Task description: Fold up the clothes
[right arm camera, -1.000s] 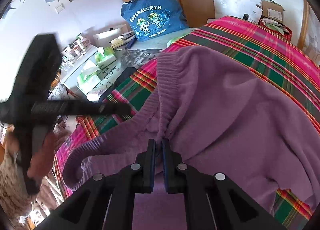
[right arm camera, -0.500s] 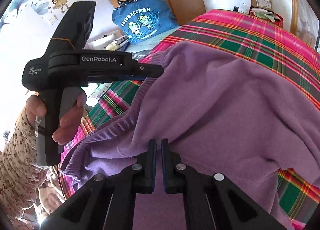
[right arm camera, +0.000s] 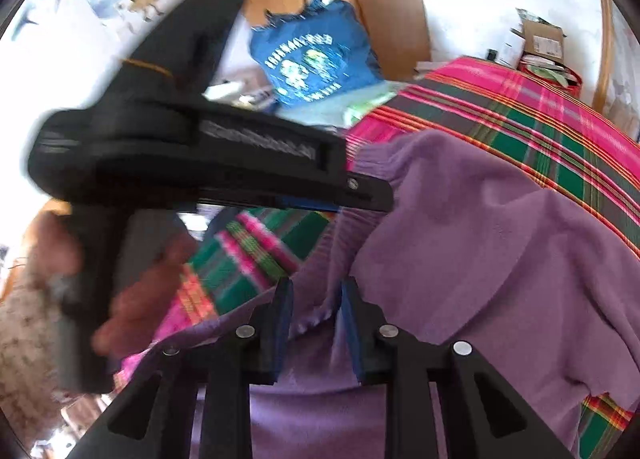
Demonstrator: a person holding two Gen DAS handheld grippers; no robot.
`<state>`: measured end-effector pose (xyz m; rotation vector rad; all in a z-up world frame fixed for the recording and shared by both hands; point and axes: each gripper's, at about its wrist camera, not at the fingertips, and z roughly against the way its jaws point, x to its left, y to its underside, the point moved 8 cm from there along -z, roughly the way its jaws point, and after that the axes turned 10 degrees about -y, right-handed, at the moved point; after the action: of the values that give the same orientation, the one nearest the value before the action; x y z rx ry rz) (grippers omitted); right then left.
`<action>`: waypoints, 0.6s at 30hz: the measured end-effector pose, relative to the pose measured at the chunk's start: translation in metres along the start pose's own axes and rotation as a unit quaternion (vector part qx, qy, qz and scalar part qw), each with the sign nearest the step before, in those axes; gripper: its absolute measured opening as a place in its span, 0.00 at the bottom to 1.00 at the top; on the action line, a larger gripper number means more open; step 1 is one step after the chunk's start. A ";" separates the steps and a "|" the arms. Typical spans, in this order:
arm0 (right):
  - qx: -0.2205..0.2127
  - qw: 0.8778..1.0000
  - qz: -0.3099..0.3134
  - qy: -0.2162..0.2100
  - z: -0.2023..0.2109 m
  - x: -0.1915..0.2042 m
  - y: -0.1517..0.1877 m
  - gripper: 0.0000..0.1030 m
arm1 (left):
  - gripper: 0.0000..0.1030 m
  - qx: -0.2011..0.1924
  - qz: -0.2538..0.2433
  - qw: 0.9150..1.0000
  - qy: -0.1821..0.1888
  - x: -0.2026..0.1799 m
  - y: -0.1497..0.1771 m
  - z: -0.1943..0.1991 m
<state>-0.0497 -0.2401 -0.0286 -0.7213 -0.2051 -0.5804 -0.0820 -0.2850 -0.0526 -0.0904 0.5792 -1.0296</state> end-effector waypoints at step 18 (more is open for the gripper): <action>-0.099 0.989 -0.100 0.050 0.046 -0.059 -0.016 0.05 | 0.35 0.002 0.003 1.000 -0.018 0.021 0.000 -0.004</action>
<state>-0.1064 -0.1933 -0.0077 -0.8669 -0.1285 -0.8350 -0.0762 -0.3018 -0.0649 -0.1025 0.5443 -1.0209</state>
